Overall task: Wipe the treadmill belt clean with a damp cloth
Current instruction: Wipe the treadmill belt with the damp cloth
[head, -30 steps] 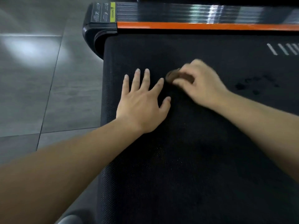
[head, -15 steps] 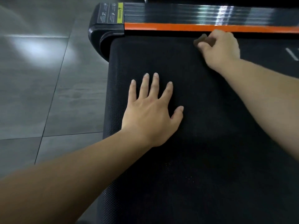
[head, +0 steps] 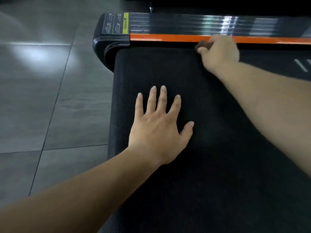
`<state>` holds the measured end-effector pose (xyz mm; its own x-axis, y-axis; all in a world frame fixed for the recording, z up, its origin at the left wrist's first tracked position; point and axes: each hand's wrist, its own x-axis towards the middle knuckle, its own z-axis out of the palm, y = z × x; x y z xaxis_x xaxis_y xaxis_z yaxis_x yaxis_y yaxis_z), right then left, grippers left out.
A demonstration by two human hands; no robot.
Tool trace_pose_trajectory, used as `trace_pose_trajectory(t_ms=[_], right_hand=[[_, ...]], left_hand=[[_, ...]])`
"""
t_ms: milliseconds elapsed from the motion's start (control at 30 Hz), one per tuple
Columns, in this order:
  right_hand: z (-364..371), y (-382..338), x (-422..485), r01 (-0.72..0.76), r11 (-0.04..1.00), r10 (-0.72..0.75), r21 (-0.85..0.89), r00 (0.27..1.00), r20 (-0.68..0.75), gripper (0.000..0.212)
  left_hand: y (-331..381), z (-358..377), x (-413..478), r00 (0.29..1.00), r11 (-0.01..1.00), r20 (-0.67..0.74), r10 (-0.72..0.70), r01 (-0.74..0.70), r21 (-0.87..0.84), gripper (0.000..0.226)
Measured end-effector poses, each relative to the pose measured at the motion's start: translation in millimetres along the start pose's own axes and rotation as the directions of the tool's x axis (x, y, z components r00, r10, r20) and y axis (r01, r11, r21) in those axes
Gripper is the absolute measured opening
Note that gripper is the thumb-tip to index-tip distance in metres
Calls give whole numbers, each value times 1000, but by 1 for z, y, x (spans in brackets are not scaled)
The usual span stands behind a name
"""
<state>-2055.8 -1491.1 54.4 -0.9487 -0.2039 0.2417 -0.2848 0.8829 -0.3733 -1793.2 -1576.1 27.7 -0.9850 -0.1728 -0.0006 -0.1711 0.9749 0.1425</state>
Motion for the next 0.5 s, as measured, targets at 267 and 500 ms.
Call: trace_pose_trajectory(t_ms=[267,500], right_hand=[[-19,27,0,81,995,-79,-58,996,35,36],[-24,42,-44,67,997,-66,-29,998,3,29]], left_hand=[[-1,1,0,1000,1000,-7,5,-5,-9,78],[2,-1,0,1000,1000,23,-2,2,-5,78]])
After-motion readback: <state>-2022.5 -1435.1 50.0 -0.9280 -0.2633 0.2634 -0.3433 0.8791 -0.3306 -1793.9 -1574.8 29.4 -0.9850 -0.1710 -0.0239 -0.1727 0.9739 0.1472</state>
